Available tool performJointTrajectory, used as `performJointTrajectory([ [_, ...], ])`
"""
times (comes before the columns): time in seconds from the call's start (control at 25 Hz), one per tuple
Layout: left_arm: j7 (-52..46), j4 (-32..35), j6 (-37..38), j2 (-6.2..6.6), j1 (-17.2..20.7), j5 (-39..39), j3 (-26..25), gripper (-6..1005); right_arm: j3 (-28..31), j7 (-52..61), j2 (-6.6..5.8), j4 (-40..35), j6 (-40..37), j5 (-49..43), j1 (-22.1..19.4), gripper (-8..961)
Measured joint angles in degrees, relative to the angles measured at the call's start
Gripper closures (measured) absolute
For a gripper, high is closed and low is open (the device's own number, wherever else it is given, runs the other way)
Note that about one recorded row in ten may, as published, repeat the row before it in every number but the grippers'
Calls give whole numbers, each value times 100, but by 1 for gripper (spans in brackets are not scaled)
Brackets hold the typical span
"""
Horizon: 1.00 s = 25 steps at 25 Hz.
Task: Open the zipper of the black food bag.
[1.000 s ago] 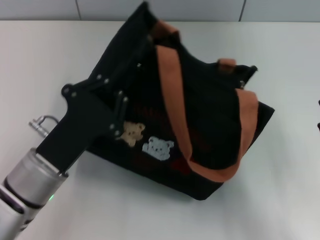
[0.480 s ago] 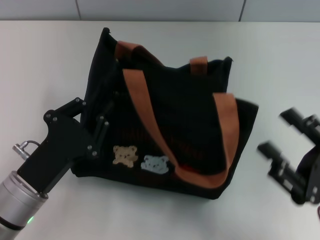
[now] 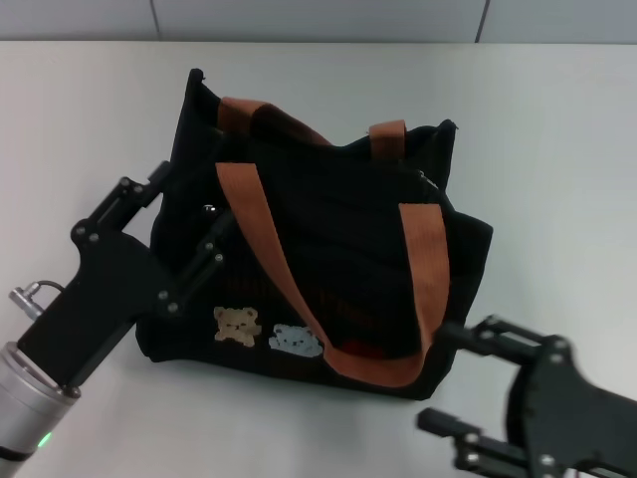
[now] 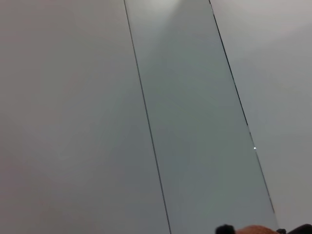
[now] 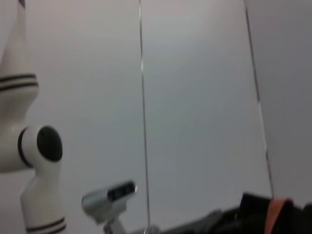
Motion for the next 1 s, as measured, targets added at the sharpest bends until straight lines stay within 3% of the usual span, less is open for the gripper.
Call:
performJointTrajectory([
  [0.16,-450,225,26,0,11,-3,-1,440,-234,226,22,79,737,-2,294,304],
  [0.24,-655,338,55,0,39,-3,0,215,-259,253,31,208,1140,-2,462,304],
  [0.44,-1202,914,422,14,361,-4,-1,178,-96,248,40,612,2074,68,858,303],
  [0.64,-1748,1625,854,30,875,-15,-16,175,803,151,53,882,3042,114,1156,303],
  [0.8,-2113,2150,1047,57,1286,-32,-31,176,1144,119,54,885,3053,115,1184,303],
  [1.0,-2674,2840,1169,156,1769,46,540,176,1224,203,-3,634,2143,72,981,304],
])
